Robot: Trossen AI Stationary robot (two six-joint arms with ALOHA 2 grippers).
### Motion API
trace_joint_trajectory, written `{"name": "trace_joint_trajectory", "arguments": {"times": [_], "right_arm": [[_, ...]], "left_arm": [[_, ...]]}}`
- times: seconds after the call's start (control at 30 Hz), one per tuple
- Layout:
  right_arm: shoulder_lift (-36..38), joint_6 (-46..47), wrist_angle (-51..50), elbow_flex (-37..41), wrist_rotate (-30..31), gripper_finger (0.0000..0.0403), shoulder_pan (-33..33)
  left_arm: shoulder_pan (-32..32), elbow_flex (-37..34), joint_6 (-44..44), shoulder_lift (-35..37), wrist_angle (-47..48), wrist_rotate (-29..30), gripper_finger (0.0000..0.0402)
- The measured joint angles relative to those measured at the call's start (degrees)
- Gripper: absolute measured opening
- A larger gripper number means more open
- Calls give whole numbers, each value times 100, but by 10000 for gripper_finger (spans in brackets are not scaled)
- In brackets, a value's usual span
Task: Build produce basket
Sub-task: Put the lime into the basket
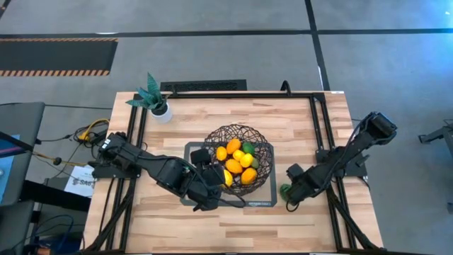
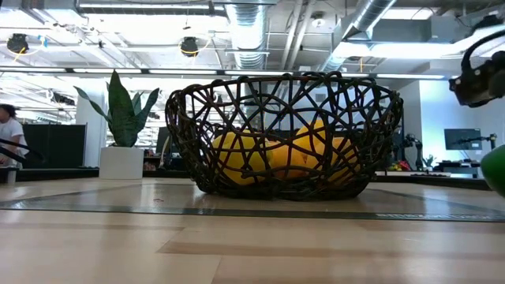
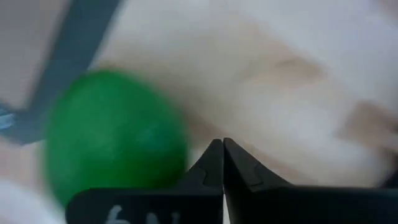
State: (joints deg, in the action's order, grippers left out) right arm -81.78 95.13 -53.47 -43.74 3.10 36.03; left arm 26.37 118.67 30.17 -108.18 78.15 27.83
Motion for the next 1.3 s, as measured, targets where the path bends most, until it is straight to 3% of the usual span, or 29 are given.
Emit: {"name": "trace_joint_trajectory", "arguments": {"times": [0.1, 0.27, 0.77, 1.07, 1.3], "right_arm": [[-2, -6, 548, 10, 80, 5, -2], [-2, -9, 1302, 8, 515, 22, -7], [7, -850, 1489, -428, 452, 41, -79], [8, -1759, 1504, -1077, -18, 102, -412], [5, -1758, 1498, -1300, -176, 187, -512]], "left_arm": [[2, 0, 61, 0, 1, -2, 359], [0, 0, 96, 0, 0, 0, 359], [0, 0, 186, -3, -2, -10, 359], [0, 0, 185, -3, 0, -59, 359], [0, 0, 184, -3, 125, -57, 359]]}}
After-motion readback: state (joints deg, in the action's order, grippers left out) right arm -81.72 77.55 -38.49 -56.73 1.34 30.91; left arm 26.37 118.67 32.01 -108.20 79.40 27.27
